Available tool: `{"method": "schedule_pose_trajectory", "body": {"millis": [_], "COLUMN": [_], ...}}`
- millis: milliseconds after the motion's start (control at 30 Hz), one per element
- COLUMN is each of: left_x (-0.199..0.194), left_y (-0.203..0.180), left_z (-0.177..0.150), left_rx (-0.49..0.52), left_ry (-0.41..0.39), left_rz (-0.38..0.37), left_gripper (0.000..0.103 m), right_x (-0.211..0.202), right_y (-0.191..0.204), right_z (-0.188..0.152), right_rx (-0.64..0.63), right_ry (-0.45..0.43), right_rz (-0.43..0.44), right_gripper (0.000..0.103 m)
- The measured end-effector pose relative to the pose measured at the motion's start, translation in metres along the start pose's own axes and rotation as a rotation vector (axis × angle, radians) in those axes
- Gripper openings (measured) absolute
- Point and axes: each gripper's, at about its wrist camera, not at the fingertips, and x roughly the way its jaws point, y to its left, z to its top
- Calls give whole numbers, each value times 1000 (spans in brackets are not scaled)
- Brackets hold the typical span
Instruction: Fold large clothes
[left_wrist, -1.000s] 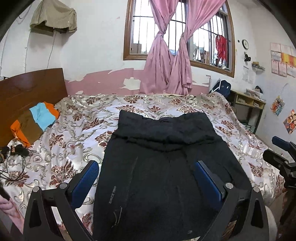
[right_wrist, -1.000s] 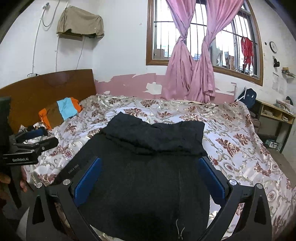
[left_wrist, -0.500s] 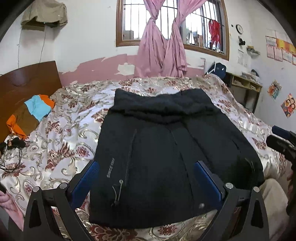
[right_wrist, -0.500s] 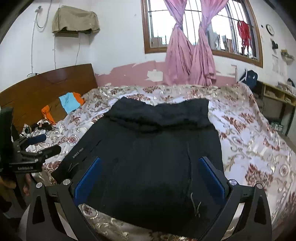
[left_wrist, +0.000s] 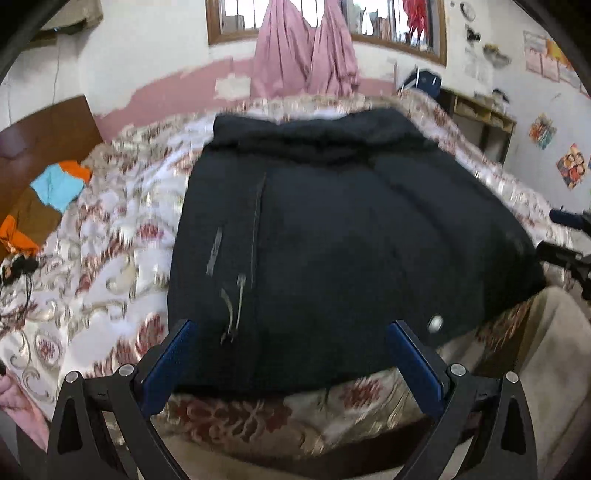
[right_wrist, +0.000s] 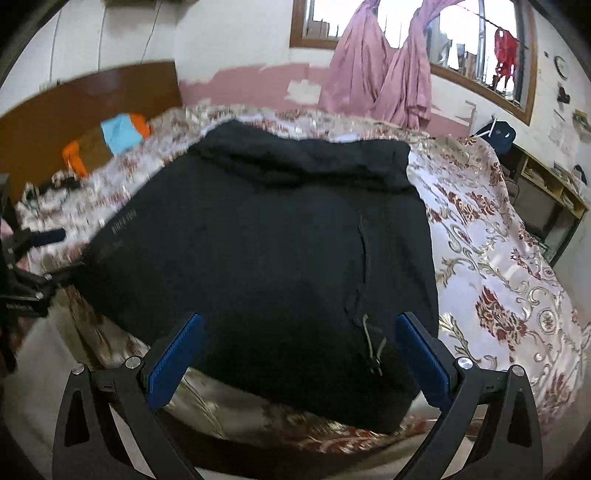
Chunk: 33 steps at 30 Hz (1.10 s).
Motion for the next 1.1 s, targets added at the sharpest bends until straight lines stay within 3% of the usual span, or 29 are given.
{"method": "schedule_pose_trajectory", "body": {"millis": [167, 300, 500, 633, 933, 1033, 1100], "left_x": [6, 5, 23, 34, 45, 47, 47], "left_y": [0, -7, -20, -29, -29, -27, -27], "left_z": [-25, -39, -39, -40, -40, -40, -40], "left_rx": [94, 207, 293, 362, 393, 386, 390], "left_ry": [70, 88, 134, 138, 138, 141, 136], "left_rz": [7, 43, 67, 86, 75, 77, 80], "left_gripper": [103, 103, 103, 103, 103, 103, 103], "right_x": [15, 19, 33, 51, 83, 87, 85], "right_y": [0, 13, 25, 37, 88, 84, 80], "right_z": [-13, -32, -42, -49, -67, -64, -61], "right_rx": [-103, -257, -299, -341, -613, -595, -548], "right_ry": [124, 169, 245, 274, 245, 233, 221], "right_rz": [40, 34, 32, -38, -292, -348, -317], "right_gripper": [101, 101, 101, 101, 101, 101, 101]}}
